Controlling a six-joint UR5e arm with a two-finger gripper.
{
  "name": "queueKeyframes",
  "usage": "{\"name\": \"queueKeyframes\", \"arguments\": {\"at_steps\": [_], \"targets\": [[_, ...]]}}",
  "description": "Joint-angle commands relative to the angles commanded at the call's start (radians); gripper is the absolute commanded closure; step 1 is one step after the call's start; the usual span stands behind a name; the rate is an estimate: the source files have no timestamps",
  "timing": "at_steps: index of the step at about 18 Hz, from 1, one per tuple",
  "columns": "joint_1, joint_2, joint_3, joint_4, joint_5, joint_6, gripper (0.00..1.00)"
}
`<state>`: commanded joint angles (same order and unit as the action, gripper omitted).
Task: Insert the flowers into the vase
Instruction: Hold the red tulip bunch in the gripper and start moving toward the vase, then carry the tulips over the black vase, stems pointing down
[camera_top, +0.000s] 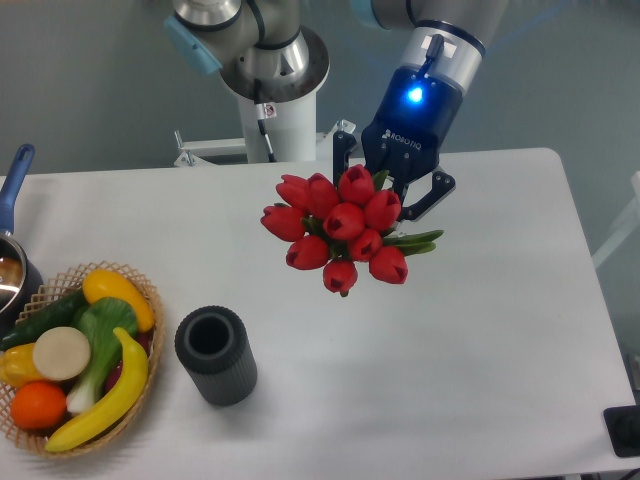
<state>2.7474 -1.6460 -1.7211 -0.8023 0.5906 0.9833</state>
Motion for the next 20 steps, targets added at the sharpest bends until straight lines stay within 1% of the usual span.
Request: {"name": "queueKeyframes", "arguments": {"at_steps": [2,5,11,13,18,19,20], "targets": [[-0.003,0.003,-0.003,-0.002,0.000,0.000,0.61],[-0.008,0.002,0.008,0.000,-0.002,-0.037,0.61],[-0.009,-0.003,0.026,0.000,-0.002,-0.061,0.61],[-0.035,-0.006,0.037,0.002,-0.002,-0.080,0.61],[-0.086,-0.044,0.087,0.002,-0.002,-0.106,0.61],[-0.106,-0.052,0.089,0.009,-0.002,-0.106,0.61],[-0.127,-0.061,0.089,0.037,-0.003,-0.106,0.61]]}}
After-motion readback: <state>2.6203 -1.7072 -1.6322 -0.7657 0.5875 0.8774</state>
